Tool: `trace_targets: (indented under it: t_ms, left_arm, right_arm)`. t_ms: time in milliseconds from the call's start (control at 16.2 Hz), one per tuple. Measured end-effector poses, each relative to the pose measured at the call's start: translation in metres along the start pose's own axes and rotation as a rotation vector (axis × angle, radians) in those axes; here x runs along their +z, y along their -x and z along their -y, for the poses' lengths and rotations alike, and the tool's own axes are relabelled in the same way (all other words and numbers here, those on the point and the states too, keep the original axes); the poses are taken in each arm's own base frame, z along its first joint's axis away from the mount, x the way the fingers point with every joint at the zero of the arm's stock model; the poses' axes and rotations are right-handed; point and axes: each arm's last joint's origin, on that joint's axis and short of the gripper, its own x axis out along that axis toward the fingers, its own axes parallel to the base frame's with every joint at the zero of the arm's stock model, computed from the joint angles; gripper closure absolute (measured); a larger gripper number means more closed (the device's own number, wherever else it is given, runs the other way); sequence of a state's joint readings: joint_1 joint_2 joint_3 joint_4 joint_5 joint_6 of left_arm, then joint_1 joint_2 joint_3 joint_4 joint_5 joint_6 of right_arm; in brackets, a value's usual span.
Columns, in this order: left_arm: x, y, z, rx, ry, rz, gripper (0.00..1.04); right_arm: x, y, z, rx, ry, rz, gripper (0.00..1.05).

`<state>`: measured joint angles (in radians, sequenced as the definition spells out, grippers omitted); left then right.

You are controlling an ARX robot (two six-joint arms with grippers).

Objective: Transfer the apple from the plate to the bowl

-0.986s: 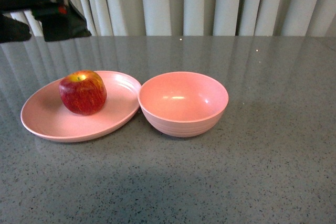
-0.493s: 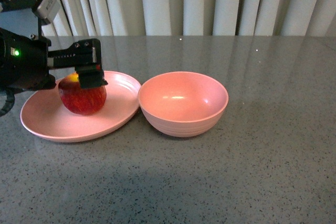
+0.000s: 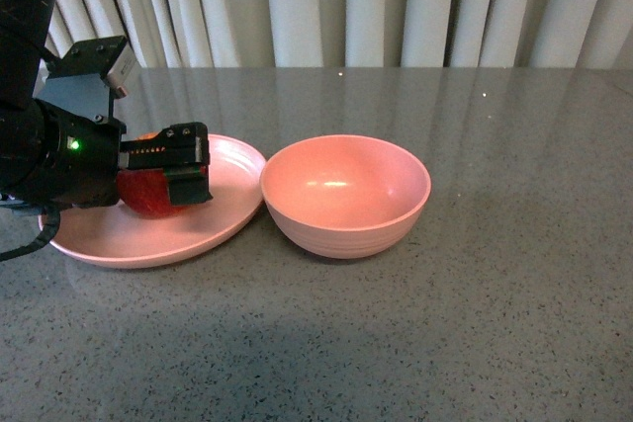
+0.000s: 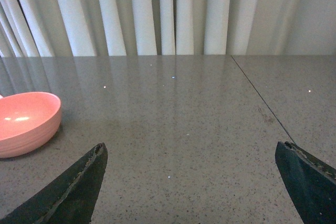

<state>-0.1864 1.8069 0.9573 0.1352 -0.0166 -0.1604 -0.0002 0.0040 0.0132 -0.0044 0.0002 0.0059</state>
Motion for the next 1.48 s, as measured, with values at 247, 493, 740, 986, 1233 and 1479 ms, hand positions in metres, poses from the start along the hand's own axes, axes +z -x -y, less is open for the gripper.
trace_targets:
  t_ms: [247, 493, 740, 986, 1233, 1479]
  left_arm:
    - [-0.001, 0.000, 0.005, -0.003, -0.013, 0.000, 0.31]
    - [0.000, 0.001, 0.005, -0.001, -0.016, -0.001, 0.36]
    - [0.015, 0.022, 0.005, -0.001, -0.016, 0.053, 0.36]
    - [0.058, 0.095, 0.067, -0.168, -0.123, 0.267, 0.37]
    - [0.050, 0.083, 0.112, -0.246, -0.192, 0.223, 0.37]
    - [0.031, 0.054, 0.135, -0.262, -0.230, 0.126, 0.37]
  right_arm:
    - [0.000, 0.000, 0.000, 0.000, 0.000, 0.000, 0.07]
    - [0.000, 0.000, 0.000, 0.000, 0.000, 0.000, 0.07]
    - [0.000, 0.000, 0.000, 0.000, 0.000, 0.000, 0.07]
    - [0.000, 0.000, 0.000, 0.000, 0.000, 0.000, 0.07]
    - [0.000, 0.000, 0.000, 0.000, 0.000, 0.000, 0.07]
    - [0.000, 0.000, 0.000, 0.000, 0.000, 0.000, 0.07]
